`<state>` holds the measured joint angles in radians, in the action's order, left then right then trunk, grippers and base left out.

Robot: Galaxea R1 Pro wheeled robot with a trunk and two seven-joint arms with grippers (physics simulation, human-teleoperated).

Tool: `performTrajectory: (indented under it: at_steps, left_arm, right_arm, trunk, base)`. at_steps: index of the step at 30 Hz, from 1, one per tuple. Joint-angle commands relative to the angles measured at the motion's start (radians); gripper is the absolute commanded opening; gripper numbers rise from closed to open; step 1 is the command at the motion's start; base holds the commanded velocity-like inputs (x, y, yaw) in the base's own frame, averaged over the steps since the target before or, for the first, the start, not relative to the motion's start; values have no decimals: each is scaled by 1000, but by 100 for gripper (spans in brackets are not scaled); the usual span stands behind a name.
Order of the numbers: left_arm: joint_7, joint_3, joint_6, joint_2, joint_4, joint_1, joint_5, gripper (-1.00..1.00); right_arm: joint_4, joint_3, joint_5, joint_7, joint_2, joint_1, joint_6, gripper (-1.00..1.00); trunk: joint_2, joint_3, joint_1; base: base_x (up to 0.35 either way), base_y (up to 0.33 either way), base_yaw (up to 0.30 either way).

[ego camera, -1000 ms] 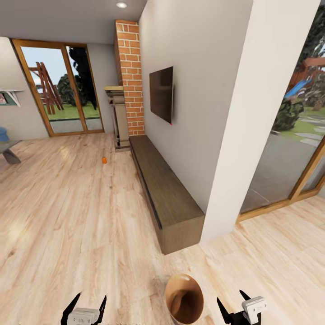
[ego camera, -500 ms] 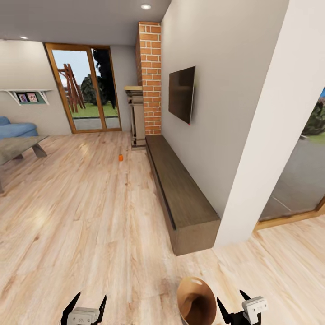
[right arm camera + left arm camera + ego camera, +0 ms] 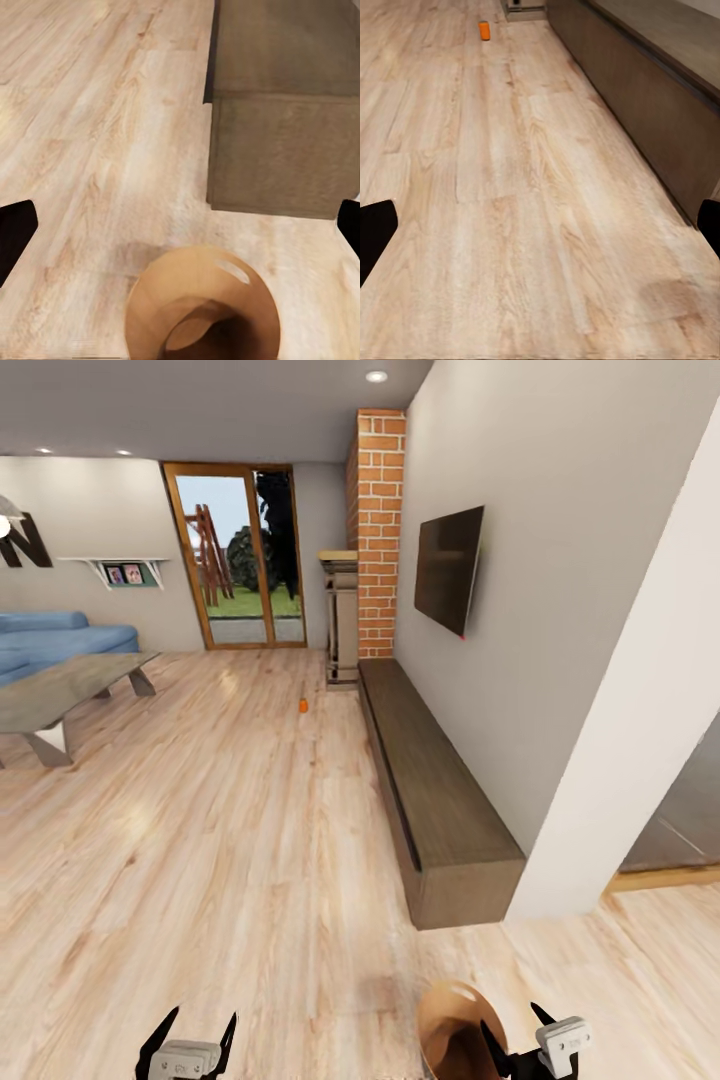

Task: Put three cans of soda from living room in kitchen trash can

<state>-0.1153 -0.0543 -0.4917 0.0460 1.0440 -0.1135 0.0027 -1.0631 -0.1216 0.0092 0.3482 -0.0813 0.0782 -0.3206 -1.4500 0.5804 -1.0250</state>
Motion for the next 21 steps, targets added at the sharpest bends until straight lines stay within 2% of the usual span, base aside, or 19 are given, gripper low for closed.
performTrajectory:
  at_steps: [1, 7, 21]
  left_arm:
    - [0, 0, 1, 0, 0, 0, 0, 100]
    - [-1, -1, 6, 0, 1, 0, 0, 100]
    - [0, -1, 4, 0, -1, 0, 0, 100]
  right_arm:
    - [0, 0, 0, 0, 0, 0, 0, 100]
    - [4, 0, 0, 0, 0, 0, 0, 100]
    - [9, 0, 0, 0, 0, 0, 0, 100]
  trunk:
    - [0, 0, 0]
    - [0, 0, 0]
    - [0, 0, 0]
  base:
    - [-240, -62, 249]
    - [-271, -131, 249]
    - [-260, -208, 249]
